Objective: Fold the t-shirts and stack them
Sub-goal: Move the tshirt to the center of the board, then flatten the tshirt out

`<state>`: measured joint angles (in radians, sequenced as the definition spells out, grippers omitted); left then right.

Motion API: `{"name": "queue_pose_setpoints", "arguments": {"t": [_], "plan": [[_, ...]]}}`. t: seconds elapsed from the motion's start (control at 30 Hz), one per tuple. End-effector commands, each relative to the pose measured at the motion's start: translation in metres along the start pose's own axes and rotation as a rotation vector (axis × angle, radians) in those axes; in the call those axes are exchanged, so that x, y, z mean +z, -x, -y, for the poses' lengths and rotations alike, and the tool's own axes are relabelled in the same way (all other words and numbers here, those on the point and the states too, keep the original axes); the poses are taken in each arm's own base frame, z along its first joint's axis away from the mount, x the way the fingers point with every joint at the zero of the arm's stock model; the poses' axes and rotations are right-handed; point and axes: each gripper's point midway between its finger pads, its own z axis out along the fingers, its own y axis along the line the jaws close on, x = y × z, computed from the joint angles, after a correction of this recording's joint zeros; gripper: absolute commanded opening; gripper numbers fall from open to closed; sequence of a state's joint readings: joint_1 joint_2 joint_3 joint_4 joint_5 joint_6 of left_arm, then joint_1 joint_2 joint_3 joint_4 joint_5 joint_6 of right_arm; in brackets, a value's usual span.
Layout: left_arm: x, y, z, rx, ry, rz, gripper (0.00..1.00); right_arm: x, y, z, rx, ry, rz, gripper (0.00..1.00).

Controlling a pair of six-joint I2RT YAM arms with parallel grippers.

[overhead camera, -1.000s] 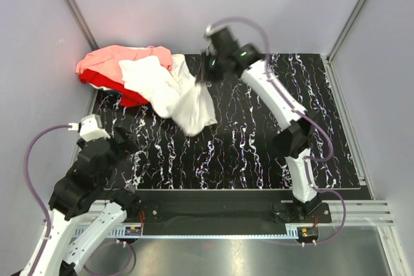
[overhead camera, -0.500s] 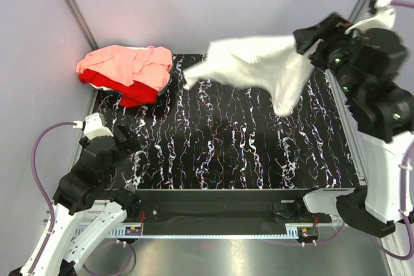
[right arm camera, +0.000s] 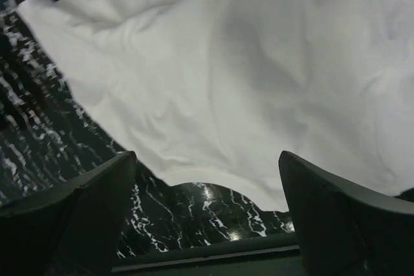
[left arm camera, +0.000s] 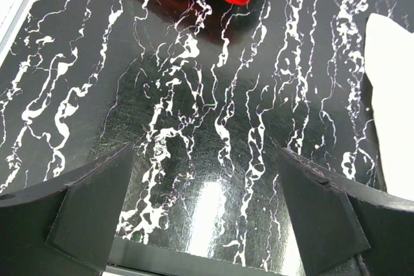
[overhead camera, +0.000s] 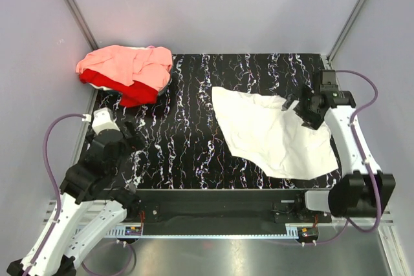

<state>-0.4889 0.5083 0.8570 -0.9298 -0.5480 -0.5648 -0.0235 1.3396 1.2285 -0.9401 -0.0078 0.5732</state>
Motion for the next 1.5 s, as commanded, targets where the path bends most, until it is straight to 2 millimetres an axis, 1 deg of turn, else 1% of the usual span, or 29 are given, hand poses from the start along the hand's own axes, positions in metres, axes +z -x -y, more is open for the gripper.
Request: {"name": "queue_pose_setpoints", "arguments": {"t": [0.0, 0.03, 0.1, 0.13, 0.17, 0.2, 0.23, 0.3, 0.33, 0.4, 0.43, 0.5, 0.53, 0.6, 0.63, 0.7, 0.73, 0.77, 0.87, 0.97, 1.07, 1.13, 1.17, 1.2, 1.3, 1.33, 1.4, 1.43, 1.47], "plan": [[0.011, 0.0, 0.011, 0.028, -0.011, -0.02, 0.99, -0.02, -0.013, -0.061, -0.117, 0.24, 0.017, 0.98], [0.013, -0.002, 0.012, 0.036, -0.01, -0.034, 0.99, -0.01, -0.028, -0.072, -0.152, 0.252, -0.03, 0.98], [0.016, -0.004, 0.014, 0.049, -0.006, -0.052, 0.99, -0.004, -0.05, -0.098, -0.228, 0.312, -0.09, 0.95], [0.016, -0.006, 0.015, 0.051, -0.008, -0.058, 0.99, -0.004, -0.075, -0.117, -0.303, 0.335, -0.131, 0.95], [0.017, -0.007, 0.016, 0.054, -0.01, -0.062, 0.99, 0.004, -0.084, -0.13, -0.337, 0.33, -0.158, 0.94], [0.016, -0.006, 0.016, 0.051, -0.011, -0.061, 0.99, 0.005, -0.095, -0.142, -0.374, 0.342, -0.171, 0.94], [0.016, -0.007, 0.016, 0.051, -0.011, -0.061, 0.99, 0.01, -0.108, -0.16, -0.422, 0.349, -0.191, 0.94], [0.015, -0.006, 0.016, 0.051, -0.018, -0.056, 0.99, 0.018, -0.115, -0.176, -0.46, 0.336, -0.199, 0.93], [0.015, -0.005, 0.016, 0.047, -0.021, -0.05, 0.99, 0.026, -0.118, -0.192, -0.484, 0.333, -0.206, 0.93], [0.014, -0.004, 0.016, 0.042, -0.027, -0.044, 0.99, 0.038, -0.116, -0.2, -0.512, 0.293, -0.204, 0.92], [0.013, -0.004, 0.016, 0.04, -0.029, -0.041, 0.99, 0.05, -0.116, -0.211, -0.525, 0.275, -0.208, 0.92], [0.012, -0.003, 0.016, 0.038, -0.034, -0.036, 0.99, 0.065, -0.117, -0.213, -0.552, 0.219, -0.212, 0.91], [0.012, -0.003, 0.016, 0.037, -0.033, -0.034, 0.99, 0.079, -0.117, -0.221, -0.561, 0.202, -0.217, 0.9], [0.012, -0.003, 0.016, 0.037, -0.034, -0.032, 0.99, 0.093, -0.121, -0.221, -0.589, 0.163, -0.233, 0.86], [0.012, -0.003, 0.016, 0.037, -0.035, -0.034, 0.99, 0.106, -0.123, -0.226, -0.601, 0.146, -0.242, 0.84], [0.012, -0.003, 0.016, 0.038, -0.037, -0.033, 0.99, 0.119, -0.124, -0.222, -0.623, 0.1, -0.248, 0.82], [0.012, -0.002, 0.016, 0.037, -0.04, -0.029, 0.99, 0.128, -0.126, -0.224, -0.63, 0.088, -0.255, 0.81], [0.011, -0.001, 0.016, 0.036, -0.042, -0.025, 0.99, 0.133, -0.129, -0.222, -0.638, 0.077, -0.266, 0.8], [0.011, -0.001, 0.016, 0.036, -0.043, -0.023, 0.99, 0.143, -0.137, -0.226, -0.662, 0.067, -0.274, 0.79], [0.011, -0.001, 0.017, 0.034, -0.046, -0.022, 0.99, 0.147, -0.147, -0.229, -0.698, 0.054, -0.283, 0.78], [0.009, 0.0, 0.016, 0.031, -0.05, -0.015, 0.99, 0.154, -0.156, -0.226, -0.736, 0.024, -0.295, 0.74], [0.009, 0.001, 0.016, 0.026, -0.054, -0.008, 0.99, 0.161, -0.163, -0.22, -0.747, 0.001, -0.315, 0.65], [0.007, 0.002, 0.016, 0.024, -0.056, -0.004, 0.99, 0.163, -0.164, -0.219, -0.752, -0.003, -0.318, 0.58], [0.007, 0.002, 0.016, 0.021, -0.057, 0.0, 0.99, 0.165, -0.166, -0.216, -0.757, -0.013, -0.328, 0.45], [0.008, 0.002, 0.016, 0.021, -0.057, 0.0, 0.99, 0.17, -0.169, -0.21, -0.783, -0.039, -0.345, 0.29], [0.008, 0.002, 0.016, 0.023, -0.058, -0.002, 0.99, 0.171, -0.167, -0.213, -0.788, -0.034, -0.34, 0.2], [0.009, 0.001, 0.016, 0.027, -0.054, -0.006, 0.99, 0.167, -0.167, -0.214, -0.807, -0.036, -0.353, 0.07], [0.009, 0.001, 0.016, 0.028, -0.054, -0.008, 0.99, 0.162, -0.164, -0.224, -0.81, -0.012, -0.342, 0.0], [0.01, 0.001, 0.016, 0.029, -0.052, -0.01, 0.99, 0.154, -0.164, -0.23, -0.824, 0.014, -0.347, 0.0]]}}
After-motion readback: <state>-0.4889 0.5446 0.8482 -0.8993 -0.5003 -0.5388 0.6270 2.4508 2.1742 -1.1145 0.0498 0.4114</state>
